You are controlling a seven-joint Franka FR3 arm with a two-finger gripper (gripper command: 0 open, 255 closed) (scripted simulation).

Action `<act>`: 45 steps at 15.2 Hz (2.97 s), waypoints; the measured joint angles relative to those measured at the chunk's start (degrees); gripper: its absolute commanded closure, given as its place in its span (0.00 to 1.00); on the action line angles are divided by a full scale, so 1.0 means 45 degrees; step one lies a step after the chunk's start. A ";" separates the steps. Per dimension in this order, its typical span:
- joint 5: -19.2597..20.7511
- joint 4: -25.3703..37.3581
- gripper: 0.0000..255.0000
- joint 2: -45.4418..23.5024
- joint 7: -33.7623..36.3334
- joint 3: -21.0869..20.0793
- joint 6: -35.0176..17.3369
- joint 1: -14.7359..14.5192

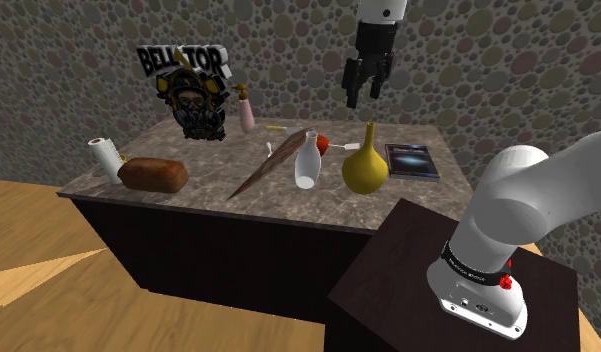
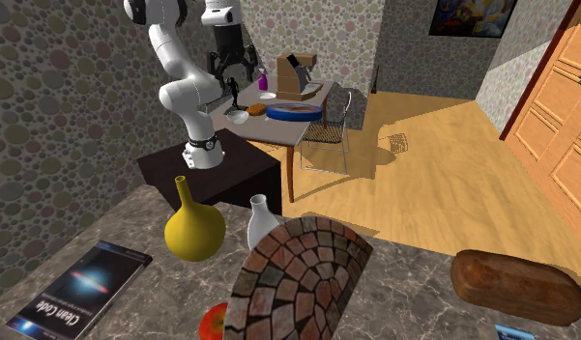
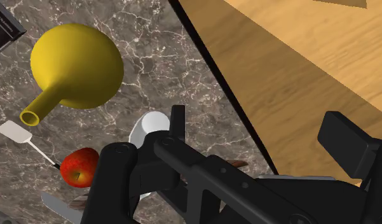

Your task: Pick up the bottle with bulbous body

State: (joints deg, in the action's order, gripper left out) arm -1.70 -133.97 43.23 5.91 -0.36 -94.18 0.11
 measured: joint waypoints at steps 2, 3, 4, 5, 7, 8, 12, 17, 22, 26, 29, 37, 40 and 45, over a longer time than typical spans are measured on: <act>0.0029 -0.0050 0.00 -0.0127 -0.0049 0.0043 -0.0183 0.0021; 0.0076 -0.0060 0.00 -0.0440 -0.0130 0.0113 -0.0510 0.0055; 0.0119 -0.0135 0.00 -0.0697 -0.0204 0.0178 -0.0858 0.0087; 0.0183 -0.0195 0.00 -0.0953 -0.0333 0.0294 -0.1197 0.0139; 0.0284 -0.0154 0.00 -0.1736 -0.0546 0.0488 -0.1977 0.0223; 0.0308 -0.0195 0.00 -0.2081 -0.0607 0.0544 -0.2381 0.0245; 0.0397 -0.0055 0.00 -0.3541 -0.0954 0.0854 -0.3796 0.0361; 0.0386 0.0537 0.00 -0.5728 -0.1460 0.1273 -0.5508 0.0493; 0.0170 0.1558 0.00 -0.7928 -0.2070 0.1664 -0.6802 0.0634; -0.0169 0.2832 0.00 -0.9875 -0.2549 0.1868 -0.7547 0.0757; -0.0474 0.3830 0.00 -1.1291 -0.2942 0.1972 -0.8010 0.0923; -0.0756 0.3832 0.00 -1.2451 -0.3127 0.1905 -0.9169 0.0969; -0.0778 0.3765 1.00 -1.2513 -0.3151 0.1901 -0.9301 0.0977; -0.0781 0.3761 1.00 -1.2509 -0.3154 0.1901 -0.9313 0.0978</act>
State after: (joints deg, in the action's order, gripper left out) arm -5.21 -117.05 -13.06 -8.28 8.20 -136.09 4.51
